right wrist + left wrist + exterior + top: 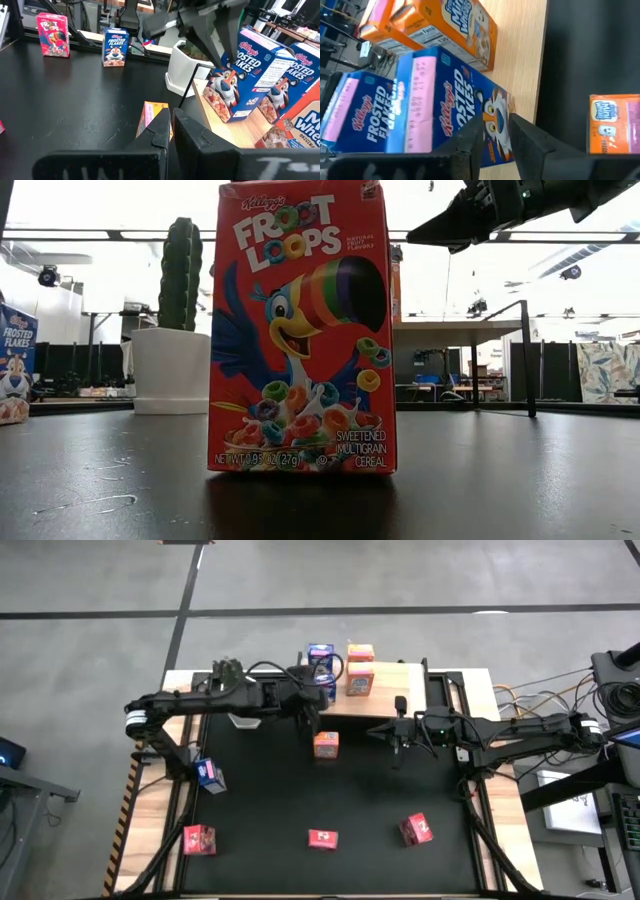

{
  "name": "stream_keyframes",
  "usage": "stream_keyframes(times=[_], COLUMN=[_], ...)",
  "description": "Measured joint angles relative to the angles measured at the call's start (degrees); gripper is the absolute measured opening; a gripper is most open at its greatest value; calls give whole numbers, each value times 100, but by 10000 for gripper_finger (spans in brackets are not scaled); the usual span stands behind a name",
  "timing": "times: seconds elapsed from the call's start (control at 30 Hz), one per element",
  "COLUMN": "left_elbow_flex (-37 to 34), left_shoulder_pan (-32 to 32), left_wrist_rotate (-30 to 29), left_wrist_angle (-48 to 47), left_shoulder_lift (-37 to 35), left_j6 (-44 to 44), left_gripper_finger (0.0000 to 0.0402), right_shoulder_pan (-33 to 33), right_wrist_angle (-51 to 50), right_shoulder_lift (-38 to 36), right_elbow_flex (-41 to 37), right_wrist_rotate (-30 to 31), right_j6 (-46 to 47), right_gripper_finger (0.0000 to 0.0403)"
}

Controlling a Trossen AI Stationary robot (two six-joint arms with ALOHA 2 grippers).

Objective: Stack cereal on shelf
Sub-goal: Put the right blue cereal box on the shelf

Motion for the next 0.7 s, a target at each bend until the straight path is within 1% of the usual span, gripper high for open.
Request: stream_keyframes(times=[0.23, 0.47, 0.7], left_elbow_flex=[-226, -279, -599], left_shoulder_pan=[91, 110, 50], left_wrist_rotate=[-169, -148, -103], left_wrist_angle=[240, 332, 605], left_shoulder_lift=[0, -3, -11], left_j6=[-41, -193, -407], left_gripper_finger=[63, 63, 63], right_shoulder_pan=[0, 0, 0], right_wrist_angle=[0, 0, -9], right_shoulder_lift=[0, 1, 2], right_elbow_flex=[0, 0, 0], right_wrist_rotate=[-2, -1, 0], right_j6=[0, 4, 4], right_gripper_finger=[13, 13, 13])
